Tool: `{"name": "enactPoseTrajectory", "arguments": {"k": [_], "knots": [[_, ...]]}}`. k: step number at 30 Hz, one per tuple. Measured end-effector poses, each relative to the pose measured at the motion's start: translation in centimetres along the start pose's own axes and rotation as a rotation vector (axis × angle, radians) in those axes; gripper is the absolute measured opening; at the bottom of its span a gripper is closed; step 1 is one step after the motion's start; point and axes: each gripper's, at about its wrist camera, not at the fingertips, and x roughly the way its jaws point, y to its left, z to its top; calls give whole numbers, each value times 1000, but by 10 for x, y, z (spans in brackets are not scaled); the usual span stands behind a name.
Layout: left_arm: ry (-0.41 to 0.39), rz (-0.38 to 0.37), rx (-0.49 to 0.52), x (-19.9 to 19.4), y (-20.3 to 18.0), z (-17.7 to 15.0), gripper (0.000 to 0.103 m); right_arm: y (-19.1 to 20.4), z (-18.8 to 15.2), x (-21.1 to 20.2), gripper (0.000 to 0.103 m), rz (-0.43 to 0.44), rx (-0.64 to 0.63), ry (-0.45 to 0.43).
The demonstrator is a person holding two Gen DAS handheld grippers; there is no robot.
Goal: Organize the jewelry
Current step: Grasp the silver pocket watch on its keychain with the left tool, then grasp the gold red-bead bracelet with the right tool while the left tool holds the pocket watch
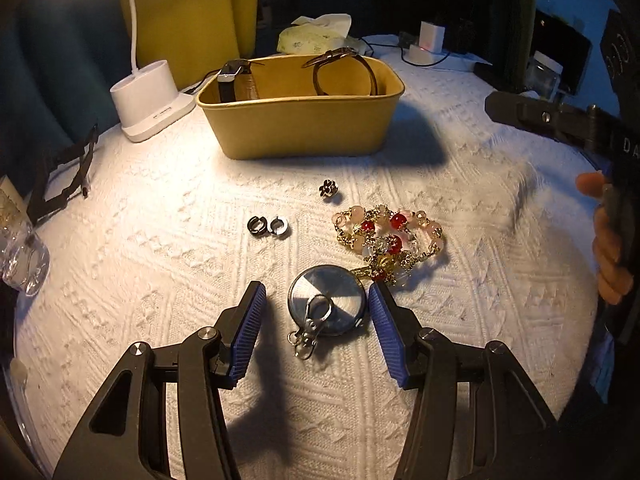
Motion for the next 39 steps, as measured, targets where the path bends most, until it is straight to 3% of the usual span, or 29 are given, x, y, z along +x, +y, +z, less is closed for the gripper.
{"name": "enactPoseTrajectory", "arguments": {"k": [3, 5, 13, 18, 19, 21, 24, 30, 37, 39], "knots": [[-7, -4, 10, 1, 1, 0, 56, 0, 0, 1, 89, 3, 3, 3], [-16, -24, 19, 0, 0, 0, 42, 1, 0, 1, 89, 5, 0, 4], [-40, -49, 6, -3, 1, -2, 42, 20, -3, -1, 89, 27, -62, -4], [-104, -62, -34, -19, 10, -1, 42, 39, -6, 4, 88, 60, -121, 23], [-119, -60, -41, -22, 13, -1, 42, 46, -7, 6, 85, 74, -141, 35], [-140, -60, -59, -28, 18, 1, 42, 56, -11, 11, 71, 94, -170, 64], [-162, -55, -81, -34, 26, 1, 42, 71, -20, 21, 61, 122, -197, 112], [-199, -63, -138, -43, 43, -5, 42, 89, -34, 35, 58, 153, -242, 187], [-208, -81, -171, -42, 53, -10, 42, 97, -40, 45, 55, 131, -272, 226], [-211, -89, -179, -42, 55, -12, 42, 98, -39, 46, 44, 124, -275, 229]]}}
